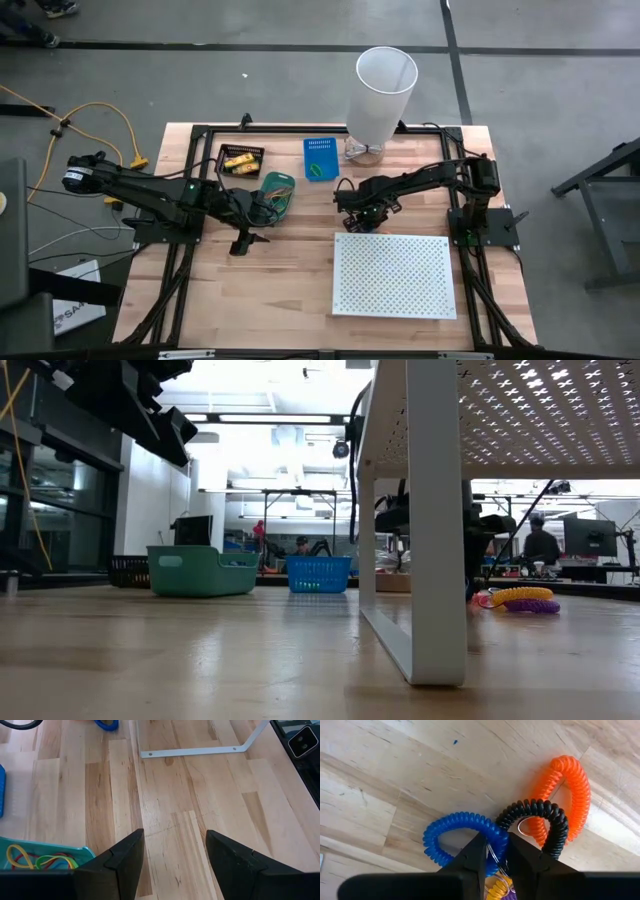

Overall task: Pick & Place Office Desk Supplies
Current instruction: Put the blue spring keychain into the blue bin

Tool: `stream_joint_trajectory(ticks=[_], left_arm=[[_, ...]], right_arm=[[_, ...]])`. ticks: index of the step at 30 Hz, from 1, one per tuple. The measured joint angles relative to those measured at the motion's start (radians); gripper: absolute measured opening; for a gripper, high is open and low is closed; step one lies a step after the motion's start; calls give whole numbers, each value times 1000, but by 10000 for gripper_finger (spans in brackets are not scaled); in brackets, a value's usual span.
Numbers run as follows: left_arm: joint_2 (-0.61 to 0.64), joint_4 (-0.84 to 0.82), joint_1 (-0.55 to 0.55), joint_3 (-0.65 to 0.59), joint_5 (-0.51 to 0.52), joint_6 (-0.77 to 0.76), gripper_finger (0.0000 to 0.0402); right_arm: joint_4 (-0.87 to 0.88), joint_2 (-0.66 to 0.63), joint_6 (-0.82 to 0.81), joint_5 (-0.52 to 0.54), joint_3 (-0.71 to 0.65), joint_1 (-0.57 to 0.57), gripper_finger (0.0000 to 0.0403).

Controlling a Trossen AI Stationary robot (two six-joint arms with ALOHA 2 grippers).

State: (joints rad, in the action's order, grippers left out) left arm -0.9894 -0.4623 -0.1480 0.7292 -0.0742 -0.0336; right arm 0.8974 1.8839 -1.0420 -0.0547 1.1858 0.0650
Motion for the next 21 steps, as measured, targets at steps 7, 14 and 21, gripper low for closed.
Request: stream_joint_trajectory(ticks=[7, 14, 21], left_arm=[[0, 0, 0, 0, 0, 0, 207], [0, 0, 0, 0, 0, 0, 207], [0, 0, 0, 0, 0, 0, 207]], right_arm=[[0, 0, 1, 0, 0, 0, 59], [0, -1, 1, 0, 0, 0, 66], [-8, -34, 14, 2, 0, 0, 66]])
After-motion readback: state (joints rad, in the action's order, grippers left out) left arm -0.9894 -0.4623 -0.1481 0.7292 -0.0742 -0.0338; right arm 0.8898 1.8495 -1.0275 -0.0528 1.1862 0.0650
